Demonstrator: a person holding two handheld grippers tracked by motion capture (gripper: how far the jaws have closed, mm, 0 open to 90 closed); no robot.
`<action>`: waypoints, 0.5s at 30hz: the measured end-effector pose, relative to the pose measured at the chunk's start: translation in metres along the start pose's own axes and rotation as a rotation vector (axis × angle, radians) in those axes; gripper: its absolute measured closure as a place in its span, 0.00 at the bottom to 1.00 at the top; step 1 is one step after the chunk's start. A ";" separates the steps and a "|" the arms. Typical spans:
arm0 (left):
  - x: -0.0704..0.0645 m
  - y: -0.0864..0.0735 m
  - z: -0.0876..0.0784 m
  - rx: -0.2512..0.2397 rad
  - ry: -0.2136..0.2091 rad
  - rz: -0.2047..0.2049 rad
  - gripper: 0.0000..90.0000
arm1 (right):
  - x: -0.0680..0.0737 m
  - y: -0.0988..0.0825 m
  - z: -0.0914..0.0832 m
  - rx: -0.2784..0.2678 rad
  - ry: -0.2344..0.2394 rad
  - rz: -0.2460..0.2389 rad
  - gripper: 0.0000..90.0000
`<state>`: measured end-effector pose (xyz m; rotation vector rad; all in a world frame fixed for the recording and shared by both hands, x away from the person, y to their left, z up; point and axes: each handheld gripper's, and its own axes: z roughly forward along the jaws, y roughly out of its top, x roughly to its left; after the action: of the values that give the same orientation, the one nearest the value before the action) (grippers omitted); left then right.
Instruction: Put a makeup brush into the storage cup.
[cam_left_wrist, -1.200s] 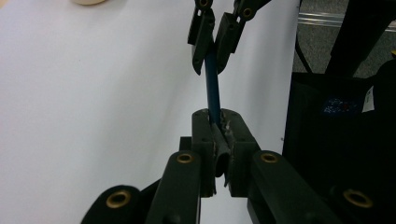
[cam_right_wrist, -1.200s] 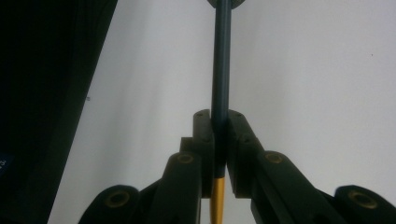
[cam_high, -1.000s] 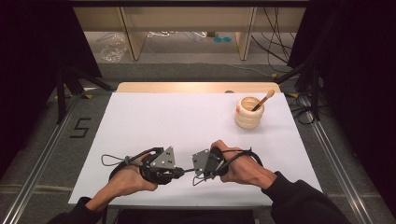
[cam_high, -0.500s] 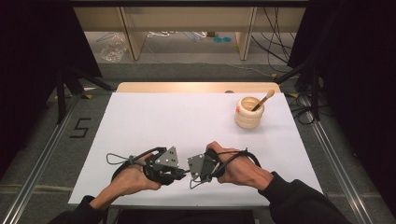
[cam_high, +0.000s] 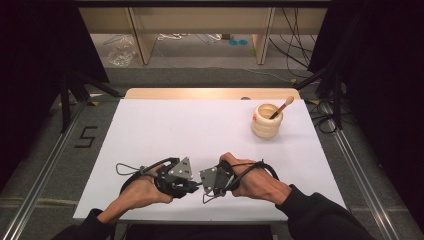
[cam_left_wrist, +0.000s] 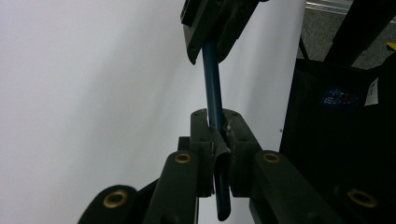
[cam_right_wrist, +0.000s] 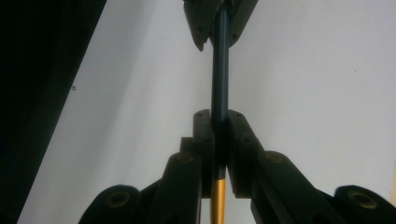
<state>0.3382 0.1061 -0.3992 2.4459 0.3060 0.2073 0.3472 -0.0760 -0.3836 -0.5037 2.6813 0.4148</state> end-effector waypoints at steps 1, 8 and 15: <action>0.000 0.000 0.000 -0.003 0.006 0.003 0.94 | -0.002 0.000 0.001 -0.018 -0.011 -0.020 0.94; 0.001 -0.001 0.000 -0.012 0.020 0.009 0.94 | -0.003 0.000 0.000 -0.023 -0.029 -0.023 0.93; 0.003 -0.001 0.001 -0.014 0.028 0.020 0.94 | -0.003 0.000 0.000 -0.020 -0.037 -0.018 0.93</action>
<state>0.3408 0.1073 -0.4002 2.4343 0.2921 0.2521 0.3498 -0.0752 -0.3825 -0.5200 2.6374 0.4422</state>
